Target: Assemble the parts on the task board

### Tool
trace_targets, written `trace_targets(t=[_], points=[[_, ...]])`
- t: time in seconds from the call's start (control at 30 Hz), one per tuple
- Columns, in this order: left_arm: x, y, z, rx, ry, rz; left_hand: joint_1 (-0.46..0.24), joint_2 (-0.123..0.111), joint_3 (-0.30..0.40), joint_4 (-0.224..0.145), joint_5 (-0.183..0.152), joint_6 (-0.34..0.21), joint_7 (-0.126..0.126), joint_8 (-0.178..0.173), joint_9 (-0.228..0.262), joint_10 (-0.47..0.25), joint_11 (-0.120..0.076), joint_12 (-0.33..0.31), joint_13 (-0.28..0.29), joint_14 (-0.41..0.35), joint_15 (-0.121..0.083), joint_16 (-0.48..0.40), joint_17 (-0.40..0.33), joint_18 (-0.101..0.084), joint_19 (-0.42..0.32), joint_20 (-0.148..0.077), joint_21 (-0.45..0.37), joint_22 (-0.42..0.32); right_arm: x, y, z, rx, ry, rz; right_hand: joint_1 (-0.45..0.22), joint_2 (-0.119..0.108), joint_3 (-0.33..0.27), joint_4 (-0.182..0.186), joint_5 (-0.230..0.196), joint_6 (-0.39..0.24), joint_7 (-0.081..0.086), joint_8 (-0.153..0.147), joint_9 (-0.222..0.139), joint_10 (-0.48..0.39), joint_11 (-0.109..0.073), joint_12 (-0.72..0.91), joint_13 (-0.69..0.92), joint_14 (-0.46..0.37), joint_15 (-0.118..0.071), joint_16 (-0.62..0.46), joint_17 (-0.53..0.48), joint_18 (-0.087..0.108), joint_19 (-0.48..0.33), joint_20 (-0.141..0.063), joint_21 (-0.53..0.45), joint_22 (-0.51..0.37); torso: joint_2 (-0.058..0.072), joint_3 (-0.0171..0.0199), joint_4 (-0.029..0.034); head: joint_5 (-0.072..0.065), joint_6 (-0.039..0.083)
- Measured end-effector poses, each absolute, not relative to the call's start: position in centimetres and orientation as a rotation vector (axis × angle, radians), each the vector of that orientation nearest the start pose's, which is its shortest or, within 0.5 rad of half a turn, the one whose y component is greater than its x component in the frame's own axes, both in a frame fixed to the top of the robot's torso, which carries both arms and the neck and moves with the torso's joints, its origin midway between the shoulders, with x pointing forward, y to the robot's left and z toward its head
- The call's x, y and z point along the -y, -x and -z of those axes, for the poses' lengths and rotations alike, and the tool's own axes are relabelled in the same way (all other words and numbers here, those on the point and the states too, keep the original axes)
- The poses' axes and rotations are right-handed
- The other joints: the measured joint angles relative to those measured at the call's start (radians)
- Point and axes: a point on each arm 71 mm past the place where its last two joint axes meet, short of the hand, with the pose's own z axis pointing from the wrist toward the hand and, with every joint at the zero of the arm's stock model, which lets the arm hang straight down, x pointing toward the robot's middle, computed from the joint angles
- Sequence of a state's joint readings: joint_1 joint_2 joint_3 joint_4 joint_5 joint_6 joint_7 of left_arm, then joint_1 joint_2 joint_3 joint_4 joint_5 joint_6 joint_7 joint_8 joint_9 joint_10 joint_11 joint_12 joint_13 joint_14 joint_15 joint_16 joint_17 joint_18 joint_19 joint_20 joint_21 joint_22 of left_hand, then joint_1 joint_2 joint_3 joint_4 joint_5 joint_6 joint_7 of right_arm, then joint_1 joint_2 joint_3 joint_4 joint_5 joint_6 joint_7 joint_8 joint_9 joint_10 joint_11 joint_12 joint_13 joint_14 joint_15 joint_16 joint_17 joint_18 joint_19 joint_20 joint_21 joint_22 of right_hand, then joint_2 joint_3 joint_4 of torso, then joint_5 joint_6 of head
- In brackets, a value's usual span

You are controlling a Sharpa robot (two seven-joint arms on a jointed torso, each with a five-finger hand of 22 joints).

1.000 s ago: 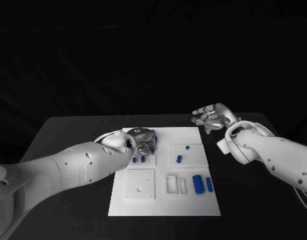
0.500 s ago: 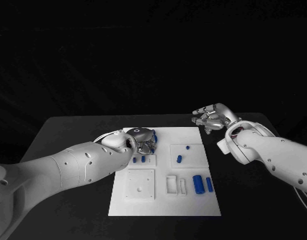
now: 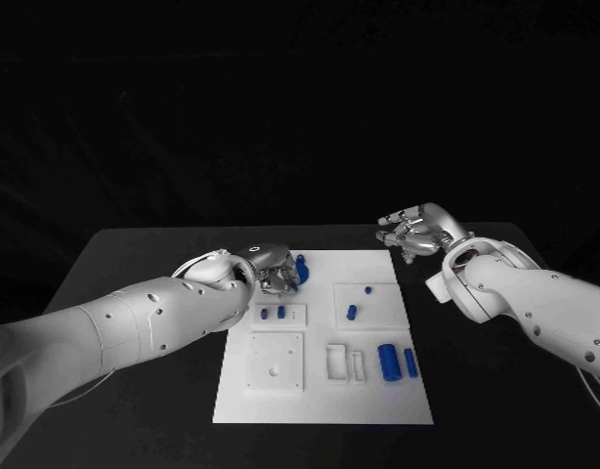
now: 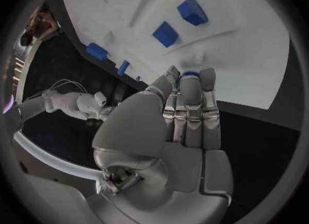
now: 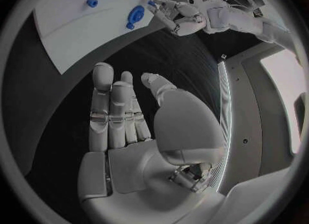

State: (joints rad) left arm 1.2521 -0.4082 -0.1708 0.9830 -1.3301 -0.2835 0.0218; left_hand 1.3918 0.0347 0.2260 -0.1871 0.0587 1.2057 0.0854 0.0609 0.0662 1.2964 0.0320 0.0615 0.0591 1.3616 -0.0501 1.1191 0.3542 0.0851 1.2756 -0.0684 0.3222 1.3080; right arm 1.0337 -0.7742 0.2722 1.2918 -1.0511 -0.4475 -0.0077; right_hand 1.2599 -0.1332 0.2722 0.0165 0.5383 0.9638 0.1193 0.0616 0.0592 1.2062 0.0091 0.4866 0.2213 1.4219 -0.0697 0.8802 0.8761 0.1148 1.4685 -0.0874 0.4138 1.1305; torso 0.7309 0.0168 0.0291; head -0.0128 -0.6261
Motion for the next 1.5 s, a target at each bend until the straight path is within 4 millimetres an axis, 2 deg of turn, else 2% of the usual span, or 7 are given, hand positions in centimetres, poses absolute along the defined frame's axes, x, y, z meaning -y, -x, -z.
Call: trace_targets(t=[0.33, 0.53, 0.8, 1.1, 1.5], points=[[-13.8, -55.8, 20.7, -1.736, -0.115, 0.674, -0.005, 0.005, -0.007, -0.001, 0.000, 0.000, 0.000, 0.000, -0.001, 0.000, 0.000, 0.000, 0.000, 0.000, 0.000, 0.000, 0.000, 0.000, 0.000, 0.000, 0.000, 0.000, 26.2, -53.5, 17.3, -1.454, -0.508, -0.796, 0.000, 0.000, 0.003, -0.003, 0.000, 0.000, 0.000, 0.000, 0.000, 0.000, 0.000, 0.000, -0.002, 0.000, 0.000, 0.000, -0.001, 0.000, 0.000, 0.000, 0.000, -0.003, -0.001, -0.0012, 0.0018, 0.001, 0.002], [-15.2, -55.9, 20.7, -1.758, -0.084, 0.652, -0.005, 0.005, -0.007, -0.001, -0.001, -0.001, 0.000, 0.000, -0.002, 0.000, 0.000, 0.000, 0.000, 0.000, 0.000, 0.000, 0.001, 0.000, 0.000, 0.000, 0.000, 0.000, 26.3, -53.5, 17.3, -1.453, -0.508, -0.793, 0.000, 0.000, 0.003, -0.003, 0.000, 0.000, 0.000, 0.000, 0.000, 0.000, 0.000, 0.000, -0.002, 0.000, 0.000, 0.000, -0.001, 0.000, 0.000, 0.000, 0.000, -0.003, -0.001, -0.0022, 0.0026, -0.001, 0.000], [-16.9, -56.0, 20.8, -1.783, -0.059, 0.612, -0.005, 0.005, -0.010, -0.004, -0.001, -0.004, 0.003, -0.003, -0.002, 0.000, 0.000, 0.000, 0.000, 0.000, 0.000, 0.000, 0.001, 0.000, 0.000, 0.000, 0.000, 0.000, 26.4, -53.5, 17.2, -1.453, -0.509, -0.790, 0.000, 0.000, 0.003, -0.003, 0.000, 0.000, 0.000, 0.000, 0.000, 0.000, 0.000, 0.000, -0.002, 0.000, 0.000, 0.000, -0.001, 0.000, 0.000, 0.000, 0.000, -0.003, 0.000, -0.0010, 0.0025, -0.001, -0.002], [-17.3, -56.2, 21.0, -1.795, -0.056, 0.592, -0.005, 0.005, -0.010, -0.004, -0.002, -0.005, 0.003, -0.004, -0.001, -0.001, 0.000, 0.000, 0.000, 0.000, 0.000, 0.000, 0.001, -0.001, 0.000, 0.000, 0.000, 0.000, 26.4, -53.5, 17.2, -1.453, -0.509, -0.791, 0.000, 0.000, 0.003, -0.003, 0.000, 0.000, 0.000, 0.000, 0.000, 0.004, -0.004, 0.000, -0.004, 0.000, 0.000, 0.000, -0.001, 0.000, 0.000, 0.000, 0.006, -0.003, 0.000, -0.0011, 0.0012, 0.002, -0.002], [-16.9, -56.2, 21.5, -1.815, -0.068, 0.590, -0.005, 0.005, -0.012, -0.007, -0.002, -0.006, 0.002, -0.004, -0.001, -0.001, 0.000, 0.000, 0.000, 0.000, 0.000, 0.000, 0.001, -0.001, 0.000, 0.000, 0.000, 0.000, 26.4, -53.5, 17.3, -1.453, -0.509, -0.792, 0.000, 0.000, 0.003, -0.003, 0.000, 0.000, 0.000, 0.000, 0.000, 0.004, -0.004, 0.000, -0.004, 0.000, 0.000, 0.000, -0.001, 0.000, 0.000, 0.000, 0.006, -0.002, 0.001, 0.0002, -0.0006, 0.006, -0.002]])
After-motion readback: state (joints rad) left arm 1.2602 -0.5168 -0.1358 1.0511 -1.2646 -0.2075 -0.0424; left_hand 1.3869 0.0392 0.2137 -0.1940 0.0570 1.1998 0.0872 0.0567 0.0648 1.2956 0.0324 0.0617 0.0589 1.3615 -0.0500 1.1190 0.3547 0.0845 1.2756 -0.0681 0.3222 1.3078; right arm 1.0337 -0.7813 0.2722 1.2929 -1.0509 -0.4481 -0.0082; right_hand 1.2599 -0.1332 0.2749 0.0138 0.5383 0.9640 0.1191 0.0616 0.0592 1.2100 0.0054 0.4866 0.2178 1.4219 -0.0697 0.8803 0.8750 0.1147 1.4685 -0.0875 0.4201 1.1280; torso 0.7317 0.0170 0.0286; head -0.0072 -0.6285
